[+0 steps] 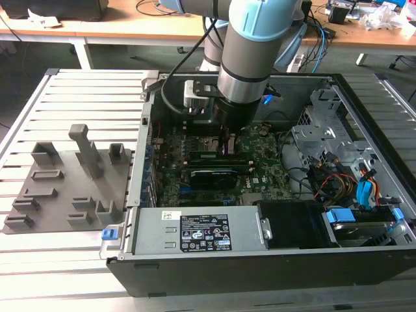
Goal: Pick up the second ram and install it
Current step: 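Insert the second ram into the second slot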
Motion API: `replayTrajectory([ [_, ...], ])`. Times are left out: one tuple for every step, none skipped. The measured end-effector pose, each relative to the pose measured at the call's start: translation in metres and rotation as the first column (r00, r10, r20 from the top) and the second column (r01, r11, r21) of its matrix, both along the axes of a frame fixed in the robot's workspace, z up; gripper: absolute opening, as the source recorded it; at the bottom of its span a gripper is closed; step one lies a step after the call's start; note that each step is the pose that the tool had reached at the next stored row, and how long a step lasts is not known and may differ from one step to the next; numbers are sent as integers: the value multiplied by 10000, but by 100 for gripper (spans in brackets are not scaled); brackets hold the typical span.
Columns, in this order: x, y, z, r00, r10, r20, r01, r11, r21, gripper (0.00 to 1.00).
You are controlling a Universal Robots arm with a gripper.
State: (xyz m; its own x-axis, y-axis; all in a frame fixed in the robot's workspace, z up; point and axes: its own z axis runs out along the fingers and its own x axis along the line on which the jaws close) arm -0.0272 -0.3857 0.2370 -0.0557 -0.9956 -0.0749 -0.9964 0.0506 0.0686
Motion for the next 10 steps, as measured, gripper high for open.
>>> replayTrajectory([
  [0,0,-9,10000,0,-1,0,10000,-48,14],
  [0,0,-18,10000,0,0,0,10000,-68,14],
  [0,0,-22,10000,-1,0,1,10000,-92,14],
  [0,0,-34,10000,0,-1,0,9999,-112,14],
  [0,0,-41,10000,0,-1,0,9999,-119,14],
  [0,0,-46,10000,0,-1,0,9999,-119,14],
  [0,0,-53,10000,0,-1,0,9999,-120,14],
  [0,0,-57,10000,0,0,0,9999,-123,14],
  [0,0,-60,10000,0,-1,0,9999,-125,14],
  [0,0,-63,10000,0,-1,0,9999,-129,14],
])
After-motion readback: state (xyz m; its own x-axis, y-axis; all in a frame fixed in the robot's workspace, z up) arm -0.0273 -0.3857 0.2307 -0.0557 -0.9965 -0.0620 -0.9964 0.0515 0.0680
